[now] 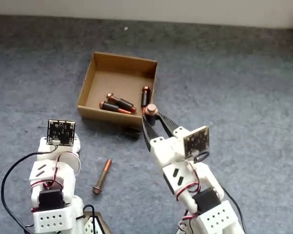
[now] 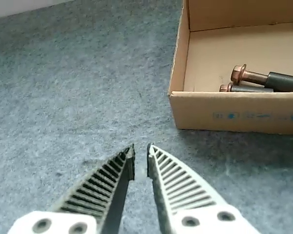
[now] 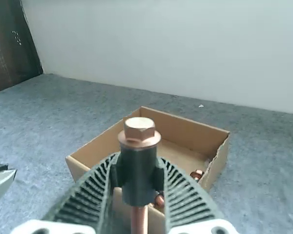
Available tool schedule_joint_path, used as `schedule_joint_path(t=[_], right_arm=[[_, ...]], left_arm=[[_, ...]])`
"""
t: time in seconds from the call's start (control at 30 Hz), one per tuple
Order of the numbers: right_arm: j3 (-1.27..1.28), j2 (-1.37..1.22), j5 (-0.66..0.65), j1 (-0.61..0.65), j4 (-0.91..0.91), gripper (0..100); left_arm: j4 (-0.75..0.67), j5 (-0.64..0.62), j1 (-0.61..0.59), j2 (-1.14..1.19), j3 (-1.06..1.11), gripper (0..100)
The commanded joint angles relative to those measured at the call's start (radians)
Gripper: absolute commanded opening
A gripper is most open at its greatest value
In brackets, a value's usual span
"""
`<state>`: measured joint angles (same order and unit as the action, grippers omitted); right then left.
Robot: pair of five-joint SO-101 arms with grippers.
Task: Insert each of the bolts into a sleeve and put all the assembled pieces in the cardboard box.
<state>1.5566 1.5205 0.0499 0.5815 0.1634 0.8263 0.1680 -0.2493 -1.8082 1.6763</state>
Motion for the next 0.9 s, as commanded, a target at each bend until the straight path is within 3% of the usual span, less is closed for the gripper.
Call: schedule_joint_path(t=[0.0,0.4,0.57,0.87], right_arm=[[-0.202,-0.404,-0.009,-0.015,-0.283,0.5],[-0.584,-1.419,-0.009,-0.019,-0.814,0.5],[-0.693,-1.583,-0.009,-0.019,-0.685,0.8],[-0.713,-1.391,-0.008,-0.013,-0.355,17.7]], left_arm=[[0.005,0.009,0.013,-0.004,0.019,7],[0.002,0.009,-0.05,-0.004,0.019,7],[0.003,0.009,-0.05,-0.004,0.019,7],[0.005,0.009,-0.05,-0.004,0.019,7]])
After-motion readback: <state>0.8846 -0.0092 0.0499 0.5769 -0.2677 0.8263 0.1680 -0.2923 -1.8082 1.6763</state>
